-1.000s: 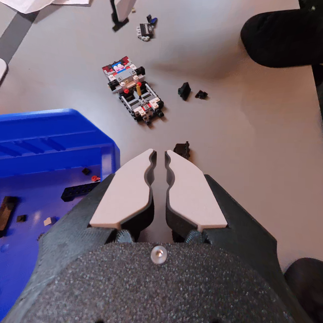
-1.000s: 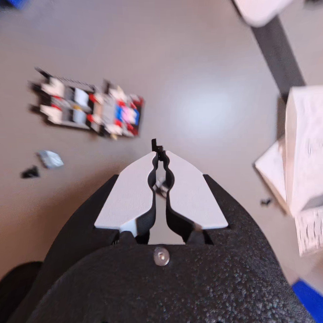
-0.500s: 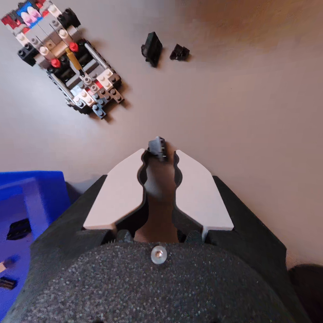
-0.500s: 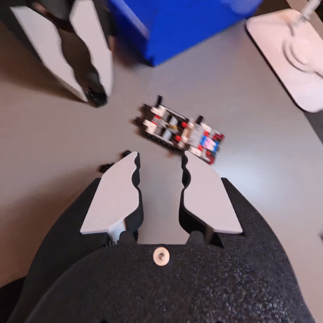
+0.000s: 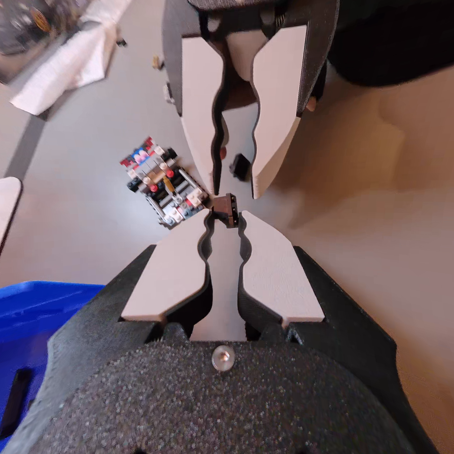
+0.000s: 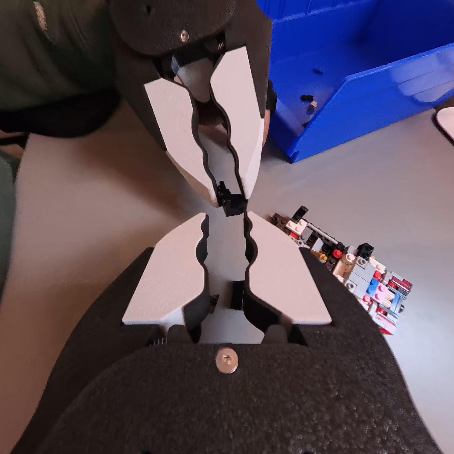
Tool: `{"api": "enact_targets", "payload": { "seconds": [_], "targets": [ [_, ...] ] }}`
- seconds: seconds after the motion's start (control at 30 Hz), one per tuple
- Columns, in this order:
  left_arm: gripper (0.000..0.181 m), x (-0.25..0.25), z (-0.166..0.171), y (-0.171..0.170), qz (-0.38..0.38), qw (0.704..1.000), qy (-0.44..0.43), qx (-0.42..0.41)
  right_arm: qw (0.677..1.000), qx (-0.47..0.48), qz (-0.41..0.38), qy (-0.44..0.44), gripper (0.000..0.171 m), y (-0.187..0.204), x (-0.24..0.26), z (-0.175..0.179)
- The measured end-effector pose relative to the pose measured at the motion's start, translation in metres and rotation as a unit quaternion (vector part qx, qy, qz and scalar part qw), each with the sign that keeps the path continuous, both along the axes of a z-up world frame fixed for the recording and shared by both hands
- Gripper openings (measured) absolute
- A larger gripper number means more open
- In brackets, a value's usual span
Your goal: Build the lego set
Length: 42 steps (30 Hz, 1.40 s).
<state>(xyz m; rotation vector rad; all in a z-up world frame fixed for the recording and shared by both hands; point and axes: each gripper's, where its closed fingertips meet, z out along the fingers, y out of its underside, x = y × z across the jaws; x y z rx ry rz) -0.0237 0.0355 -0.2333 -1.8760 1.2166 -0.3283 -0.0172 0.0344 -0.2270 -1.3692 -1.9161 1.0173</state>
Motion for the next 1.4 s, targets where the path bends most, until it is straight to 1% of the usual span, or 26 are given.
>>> {"api": "enact_targets", "payload": {
  "seconds": [0.07, 0.13, 0.27, 0.43, 0.47, 0.5, 0.6, 0.67, 0.77, 0.9, 1.03, 1.17, 1.27, 1.4],
  "targets": [
    [0.018, 0.003, 0.01, 0.007, 0.009, 0.999, -0.046, 0.016, 1.0, -0.011, -0.003, -0.008, 0.027, 0.007, 0.007, 0.003],
    [0.018, 0.001, 0.009, 0.01, 0.019, 0.997, -0.069, 0.001, 0.998, 0.014, 0.013, -0.057, 0.025, 0.014, 0.027, -0.003],
    [0.018, 0.0, -0.011, 0.008, 0.014, 0.999, -0.031, -0.022, 0.981, 0.005, 0.053, -0.188, 0.023, 0.005, 0.072, -0.029],
    [0.018, 0.005, -0.029, -0.003, -0.008, 0.998, -0.003, -0.063, 0.973, 0.025, 0.049, -0.225, 0.027, 0.005, 0.07, -0.051],
    [0.018, 0.005, -0.032, -0.005, -0.011, 0.997, 0.002, -0.071, 0.974, 0.026, 0.053, -0.217, 0.025, 0.003, 0.067, -0.05],
    [0.018, 0.005, -0.034, -0.005, -0.011, 0.997, 0.003, -0.074, 0.974, 0.032, 0.053, -0.217, 0.018, 0.003, 0.065, -0.051],
    [0.018, 0.008, -0.035, -0.008, -0.018, 0.996, -0.001, -0.082, 0.974, 0.019, 0.074, -0.211, 0.017, -0.004, 0.067, -0.051],
    [0.023, 0.01, -0.033, -0.011, -0.026, 0.996, -0.009, -0.086, 0.977, 0.003, 0.077, -0.201, 0.017, -0.003, 0.069, -0.048],
    [0.031, 0.011, -0.027, -0.013, -0.03, 0.996, -0.021, -0.086, 0.986, -0.03, 0.078, -0.143, 0.017, -0.004, 0.063, -0.029],
    [0.03, 0.014, -0.011, -0.016, -0.045, 0.995, -0.05, -0.069, 0.995, -0.052, 0.072, -0.047, 0.017, -0.005, 0.043, -0.001],
    [0.026, 0.02, 0.01, -0.022, -0.068, 0.993, -0.088, -0.049, 0.994, -0.09, 0.055, 0.021, 0.017, -0.005, 0.025, 0.014],
    [0.026, 0.024, 0.018, -0.02, -0.07, 0.992, -0.101, -0.023, 0.991, -0.1, 0.071, 0.049, 0.017, -0.013, 0.02, 0.02],
    [0.02, 0.028, 0.026, -0.021, -0.081, 0.991, -0.11, 0.005, 0.987, -0.13, 0.081, 0.052, 0.017, -0.018, 0.022, 0.024],
    [0.018, 0.03, 0.033, -0.019, -0.08, 0.99, -0.114, 0.028, 0.978, -0.179, 0.09, 0.063, 0.017, -0.021, 0.025, 0.032]
  ]
}}
